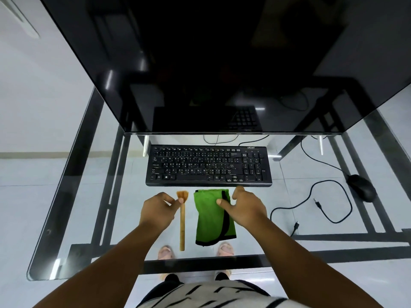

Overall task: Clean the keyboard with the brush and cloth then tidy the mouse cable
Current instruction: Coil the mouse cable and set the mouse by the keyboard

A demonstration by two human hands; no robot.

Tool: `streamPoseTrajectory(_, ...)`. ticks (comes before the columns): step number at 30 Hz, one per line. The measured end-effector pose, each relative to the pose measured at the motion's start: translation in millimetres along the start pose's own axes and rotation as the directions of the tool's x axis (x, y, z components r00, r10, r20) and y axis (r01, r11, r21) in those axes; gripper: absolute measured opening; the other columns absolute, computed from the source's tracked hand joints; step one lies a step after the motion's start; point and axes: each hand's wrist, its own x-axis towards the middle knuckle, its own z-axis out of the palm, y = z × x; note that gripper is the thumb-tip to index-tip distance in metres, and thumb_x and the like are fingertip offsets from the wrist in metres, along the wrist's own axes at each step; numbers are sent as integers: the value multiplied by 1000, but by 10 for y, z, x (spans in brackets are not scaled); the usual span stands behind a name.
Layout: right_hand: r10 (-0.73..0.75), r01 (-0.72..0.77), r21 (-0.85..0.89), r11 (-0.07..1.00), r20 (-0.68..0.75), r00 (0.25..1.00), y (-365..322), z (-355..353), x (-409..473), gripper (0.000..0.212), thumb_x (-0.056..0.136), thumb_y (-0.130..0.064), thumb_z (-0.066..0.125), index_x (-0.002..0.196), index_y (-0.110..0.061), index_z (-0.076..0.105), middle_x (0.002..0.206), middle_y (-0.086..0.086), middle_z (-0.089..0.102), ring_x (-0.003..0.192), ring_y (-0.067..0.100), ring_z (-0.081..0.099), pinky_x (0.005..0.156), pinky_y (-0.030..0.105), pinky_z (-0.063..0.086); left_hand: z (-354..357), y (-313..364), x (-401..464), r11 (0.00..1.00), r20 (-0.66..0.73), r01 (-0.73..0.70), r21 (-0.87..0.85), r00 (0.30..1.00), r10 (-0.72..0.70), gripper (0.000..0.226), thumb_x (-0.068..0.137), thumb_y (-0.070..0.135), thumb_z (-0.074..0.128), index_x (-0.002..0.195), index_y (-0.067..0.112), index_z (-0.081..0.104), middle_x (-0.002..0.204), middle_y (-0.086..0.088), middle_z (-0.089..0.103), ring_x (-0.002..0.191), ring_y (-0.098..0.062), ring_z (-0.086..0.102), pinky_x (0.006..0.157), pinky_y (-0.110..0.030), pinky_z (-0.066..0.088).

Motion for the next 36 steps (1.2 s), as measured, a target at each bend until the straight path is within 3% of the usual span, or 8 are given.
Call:
streamPoseTrajectory(4, 62, -30, 158, 987, -203, 977, 72, -253, 169, 40, 88, -61, 54, 92, -21, 54, 86, 1, 67, 88, 28, 65, 70, 32, 48, -143, 88, 88, 997, -162, -32, 70, 986, 43, 34, 94, 50, 51, 87, 19, 63, 73, 4, 66, 73, -18, 62, 67, -29, 49)
streamPoseTrajectory(8, 129, -46, 268, 962, -300, 945, 174, -490, 446, 26, 91, -45, 58, 90, -19, 55, 74, 0, 65, 78, 25, 64, 66, 31, 51, -278, 270, 234, 998, -286, -62, -27, 957, 51, 22, 95, 37, 55, 87, 17, 61, 75, 1, 64, 77, -24, 61, 65, -30, 46)
streamPoseTrajectory(13, 197, -74, 342, 937, -342, 919, 247, -628, 737, 39, 87, -36, 64, 117, -12, 58, 118, 6, 57, 108, 28, 57, 89, 36, 50, -332, 369, 490, 995, -326, -58, -79, 945, 29, 34, 90, 35, 62, 114, 12, 57, 108, -4, 62, 98, -25, 58, 82, -37, 48)
streamPoseTrajectory(17, 366, -293, 306, 906, -219, 904, 320, -708, 836, 64, 87, -38, 63, 137, -4, 42, 134, 16, 45, 124, 38, 44, 100, 46, 43, -357, 376, 675, 992, -263, 80, -93, 959, -102, 50, 84, 44, 63, 117, 8, 56, 116, -12, 54, 107, -35, 54, 95, -50, 48)
streamPoseTrajectory(20, 451, -415, 305, 857, -56, 891, 449, -689, 900, 49, 87, -33, 60, 123, -2, 49, 124, 17, 50, 107, 36, 56, 82, 38, 50, -381, 355, 758, 977, -217, 184, -107, 955, -203, 47, 78, 52, 57, 100, 10, 62, 103, -13, 60, 90, -33, 59, 84, -49, 55)
streamPoseTrajectory(24, 329, -286, 391, 875, -46, 943, 514, -657, 934, 16, 83, -8, 53, 80, 3, 64, 81, 17, 66, 62, 26, 56, 51, 26, 40, -371, 317, 805, 966, -199, 223, -133, 948, -247, 44, 76, 50, 54, 92, 11, 63, 99, -14, 61, 83, -33, 61, 80, -48, 57)
streamPoseTrajectory(30, 240, -179, 422, 889, -95, 966, 576, -716, 1008, 20, 83, -6, 49, 87, -8, 69, 81, 11, 69, 78, 31, 63, 62, 32, 47, -420, 470, 844, 975, -185, 187, -121, 961, -207, 30, 85, 41, 55, 86, 12, 62, 101, -14, 58, 84, -31, 59, 80, -43, 55)
streamPoseTrajectory(36, 209, -145, 418, 897, -110, 972, 534, -848, 1219, 29, 86, -1, 45, 101, -13, 66, 81, 4, 67, 74, 20, 59, 56, 26, 43, -460, 600, 955, 979, -176, 163, -122, 967, -183, 32, 89, 39, 57, 94, 7, 64, 96, -12, 59, 70, -22, 54, 51, -27, 38)
